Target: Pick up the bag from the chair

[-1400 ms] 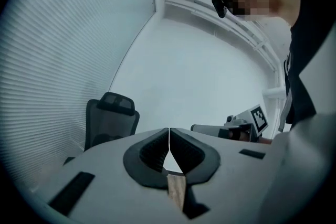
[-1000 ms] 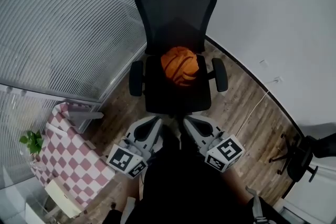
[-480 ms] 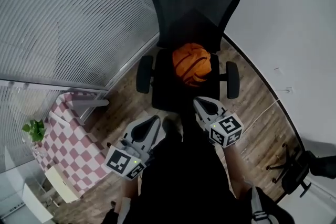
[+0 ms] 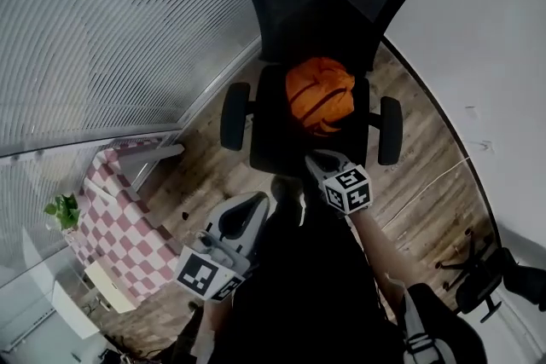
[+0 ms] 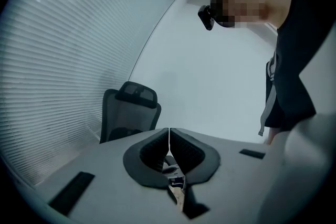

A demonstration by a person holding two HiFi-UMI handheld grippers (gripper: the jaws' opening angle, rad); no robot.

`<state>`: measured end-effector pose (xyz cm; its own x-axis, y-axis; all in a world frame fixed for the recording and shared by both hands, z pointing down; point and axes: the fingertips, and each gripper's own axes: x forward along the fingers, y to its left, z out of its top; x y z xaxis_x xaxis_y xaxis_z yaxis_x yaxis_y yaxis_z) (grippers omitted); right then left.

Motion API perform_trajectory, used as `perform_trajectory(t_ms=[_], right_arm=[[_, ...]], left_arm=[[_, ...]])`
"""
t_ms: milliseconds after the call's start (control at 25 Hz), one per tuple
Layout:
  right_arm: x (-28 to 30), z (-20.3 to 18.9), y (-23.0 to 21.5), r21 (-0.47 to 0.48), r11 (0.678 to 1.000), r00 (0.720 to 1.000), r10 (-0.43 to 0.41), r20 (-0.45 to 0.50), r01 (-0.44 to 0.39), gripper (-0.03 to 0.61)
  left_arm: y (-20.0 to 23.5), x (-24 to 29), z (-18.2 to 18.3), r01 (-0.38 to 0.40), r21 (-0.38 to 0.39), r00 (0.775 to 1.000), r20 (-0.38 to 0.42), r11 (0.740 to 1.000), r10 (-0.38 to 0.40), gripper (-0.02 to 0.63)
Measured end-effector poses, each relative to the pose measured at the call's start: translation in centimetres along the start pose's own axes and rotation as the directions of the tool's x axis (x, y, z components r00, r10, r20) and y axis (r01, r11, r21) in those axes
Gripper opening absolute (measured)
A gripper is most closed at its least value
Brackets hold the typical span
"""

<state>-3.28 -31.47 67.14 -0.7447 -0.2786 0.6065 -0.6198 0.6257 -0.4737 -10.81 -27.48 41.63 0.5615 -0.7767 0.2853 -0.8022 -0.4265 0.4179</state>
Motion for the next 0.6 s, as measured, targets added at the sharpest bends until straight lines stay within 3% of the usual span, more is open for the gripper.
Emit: perform_trajectory(t_ms=[280, 440, 600], right_arm=[[5.5, -3.4, -4.9, 0.04, 0.999, 0.995, -0.022, -0.101, 0.026, 0.111], [8.2, -6.0, -6.7, 0.066, 0.997, 0.983, -0.02, -0.181, 0.032, 0.16], [10.7, -8.1, -8.4, 0.07, 0.995, 0.97, -0.05, -0.239, 0.068, 0.169]], left_arm=[[1.7, 3.6, -0.1, -0.041, -0.043, 0.999, -0.021, 0.998, 0.04, 0.034], [2.3, 4.6, 0.0, -0.059, -0.071, 0.998, -0.019, 0.996, 0.058, 0.034], [2.7, 4.8, 0.0, -0.094, -0.099, 0.996, -0.01, 0.991, 0.094, 0.034]])
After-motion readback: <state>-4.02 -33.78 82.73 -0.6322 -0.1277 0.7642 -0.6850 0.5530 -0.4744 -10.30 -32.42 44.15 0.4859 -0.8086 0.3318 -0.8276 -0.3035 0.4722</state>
